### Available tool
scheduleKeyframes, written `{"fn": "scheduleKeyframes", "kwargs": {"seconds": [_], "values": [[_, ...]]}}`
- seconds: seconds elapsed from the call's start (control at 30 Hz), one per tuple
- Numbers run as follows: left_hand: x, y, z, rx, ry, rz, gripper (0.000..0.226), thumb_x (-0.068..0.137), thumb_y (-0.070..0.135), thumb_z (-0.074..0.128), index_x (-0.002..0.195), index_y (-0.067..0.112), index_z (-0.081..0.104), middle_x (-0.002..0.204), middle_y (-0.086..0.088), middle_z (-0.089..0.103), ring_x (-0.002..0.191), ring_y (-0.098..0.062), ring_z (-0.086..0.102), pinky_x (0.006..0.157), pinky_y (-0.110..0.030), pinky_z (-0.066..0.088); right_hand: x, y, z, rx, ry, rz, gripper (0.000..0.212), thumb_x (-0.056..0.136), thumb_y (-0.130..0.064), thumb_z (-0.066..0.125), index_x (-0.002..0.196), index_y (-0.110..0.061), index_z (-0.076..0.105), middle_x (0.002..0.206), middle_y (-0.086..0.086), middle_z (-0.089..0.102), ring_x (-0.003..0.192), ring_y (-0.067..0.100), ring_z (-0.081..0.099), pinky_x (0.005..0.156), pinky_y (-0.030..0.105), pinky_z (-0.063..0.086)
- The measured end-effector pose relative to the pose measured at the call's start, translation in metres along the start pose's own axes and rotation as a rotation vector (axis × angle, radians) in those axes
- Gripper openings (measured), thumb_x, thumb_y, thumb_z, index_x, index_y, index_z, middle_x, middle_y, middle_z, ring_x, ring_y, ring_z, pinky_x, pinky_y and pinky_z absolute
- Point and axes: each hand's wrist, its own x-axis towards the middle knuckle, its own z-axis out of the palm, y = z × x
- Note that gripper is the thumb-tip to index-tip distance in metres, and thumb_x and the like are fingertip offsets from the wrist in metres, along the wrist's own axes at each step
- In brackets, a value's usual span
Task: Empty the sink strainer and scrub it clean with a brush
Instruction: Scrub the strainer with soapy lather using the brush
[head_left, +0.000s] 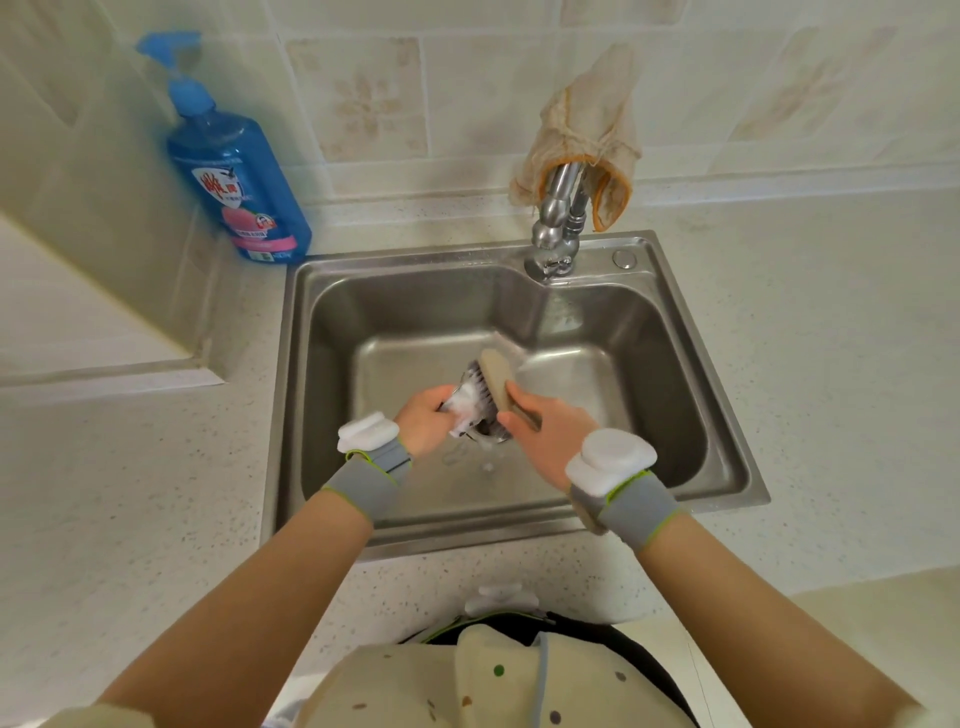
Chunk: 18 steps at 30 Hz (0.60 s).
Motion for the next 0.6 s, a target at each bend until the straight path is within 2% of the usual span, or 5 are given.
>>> {"fn": "scheduleKeyframes", "kwargs": {"seconds": [0.13,0.2,0.33,0.5,0.6], "values": [[0.004,-0.005,-0.002,-0.034,0.003,-0.023,0.015,0.069,0.012,0.051,0.057,0.02,0.045,0.056,0.007,0.046,0.052,0.003,0.042,0.056,-0.019,0.031,0.001,0.0,0.002,0.016,0.013,0.007,0.049,0.097,-0.042,0.042,0.144,-0.036,0.032,0.141,0.003,0.052,0.126,0.031,0.05,0.102,0.031,0.04],[0.005,-0.005,-0.001,-0.054,0.014,-0.025,0.013,0.072,0.014,0.05,0.06,0.018,0.046,0.064,0.001,0.044,0.061,-0.007,0.04,0.061,-0.025,0.031,0.004,0.002,-0.001,0.017,0.036,0.039,0.049,0.097,-0.042,0.041,0.144,-0.035,0.032,0.14,0.005,0.053,0.125,0.033,0.051,0.1,0.032,0.041],[0.009,-0.012,-0.003,-0.226,0.013,-0.101,0.029,0.081,-0.005,0.05,0.059,0.013,0.045,0.049,0.008,0.051,0.049,-0.002,0.046,0.059,-0.025,0.033,-0.008,-0.001,0.004,-0.064,-0.004,-0.04,0.049,0.097,-0.043,0.04,0.145,-0.037,0.03,0.131,0.005,0.06,0.117,0.031,0.056,0.094,0.032,0.044],[0.006,0.002,-0.004,-0.293,-0.02,-0.13,0.018,0.081,-0.001,0.05,0.068,0.012,0.051,0.071,-0.007,0.049,0.069,-0.016,0.046,0.069,-0.028,0.036,0.0,0.0,-0.002,0.006,0.049,0.009,0.049,0.096,-0.042,0.041,0.144,-0.036,0.031,0.137,0.004,0.056,0.121,0.032,0.053,0.098,0.031,0.043],[0.006,0.002,-0.005,-0.32,-0.012,-0.151,0.015,0.077,0.001,0.052,0.066,0.011,0.049,0.062,-0.005,0.056,0.062,-0.014,0.051,0.066,-0.028,0.036,-0.007,-0.006,0.004,-0.032,0.008,-0.045,0.049,0.097,-0.043,0.041,0.144,-0.039,0.03,0.133,0.004,0.058,0.119,0.031,0.055,0.095,0.03,0.043]]}}
